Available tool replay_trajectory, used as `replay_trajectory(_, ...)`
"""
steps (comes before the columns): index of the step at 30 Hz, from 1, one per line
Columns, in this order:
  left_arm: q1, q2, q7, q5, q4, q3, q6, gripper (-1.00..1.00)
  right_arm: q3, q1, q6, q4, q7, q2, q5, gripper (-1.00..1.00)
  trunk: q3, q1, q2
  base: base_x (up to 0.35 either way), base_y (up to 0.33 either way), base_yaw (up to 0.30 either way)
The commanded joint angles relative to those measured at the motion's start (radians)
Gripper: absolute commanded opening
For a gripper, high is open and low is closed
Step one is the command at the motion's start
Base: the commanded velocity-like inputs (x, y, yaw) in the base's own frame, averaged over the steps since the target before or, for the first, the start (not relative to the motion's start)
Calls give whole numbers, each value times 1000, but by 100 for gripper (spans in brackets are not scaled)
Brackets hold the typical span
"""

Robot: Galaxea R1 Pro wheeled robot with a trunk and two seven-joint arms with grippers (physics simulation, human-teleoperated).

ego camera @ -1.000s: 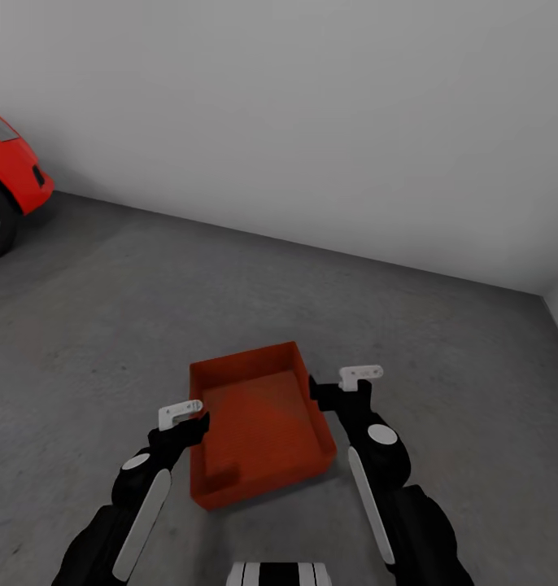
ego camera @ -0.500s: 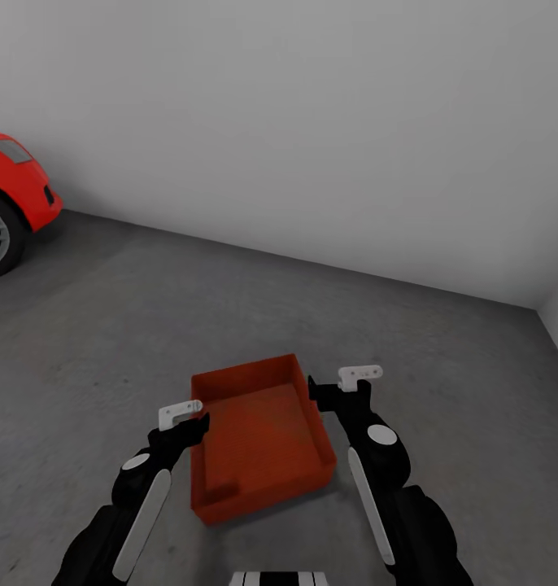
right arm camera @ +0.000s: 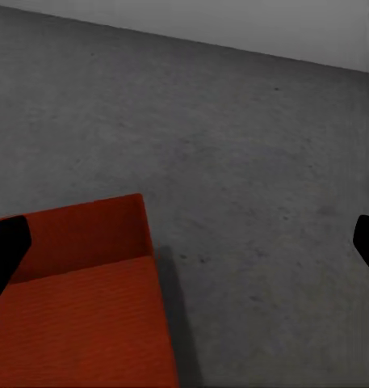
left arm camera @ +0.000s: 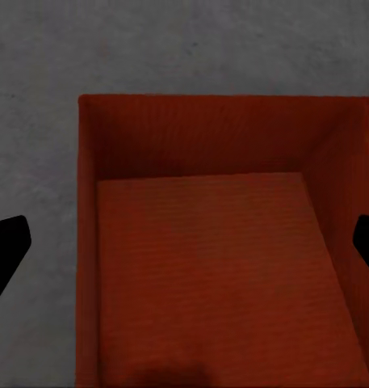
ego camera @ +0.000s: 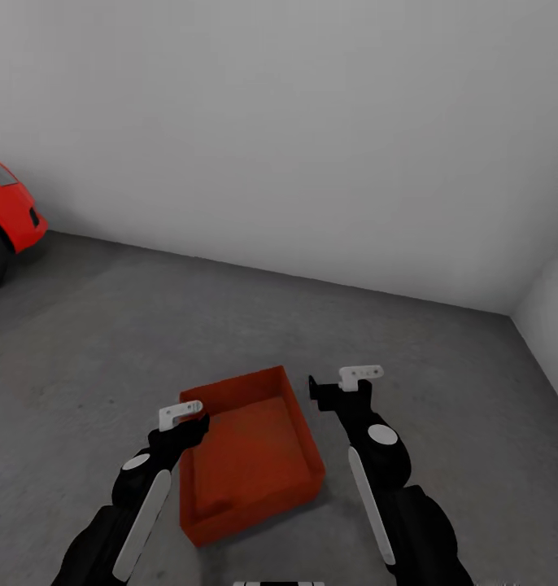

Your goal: Move the two storage containers from the living room to the garage. In the garage, place one container on the floor and stack the other container on top of it (either order is fine).

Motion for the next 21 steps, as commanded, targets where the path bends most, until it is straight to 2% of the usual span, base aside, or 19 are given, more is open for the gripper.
replay_trajectory(1, 0, 0, 0, 0, 1, 0, 0, 100, 0, 0, 0, 0, 0, 0, 0, 100, 4, 0, 0, 0, 0, -287)
replay_trajectory(21, 0, -3, 2, 1, 10, 0, 0, 100, 0, 0, 2, 0, -2, 0, 0, 100, 86, -9, 5, 0, 0, -297)
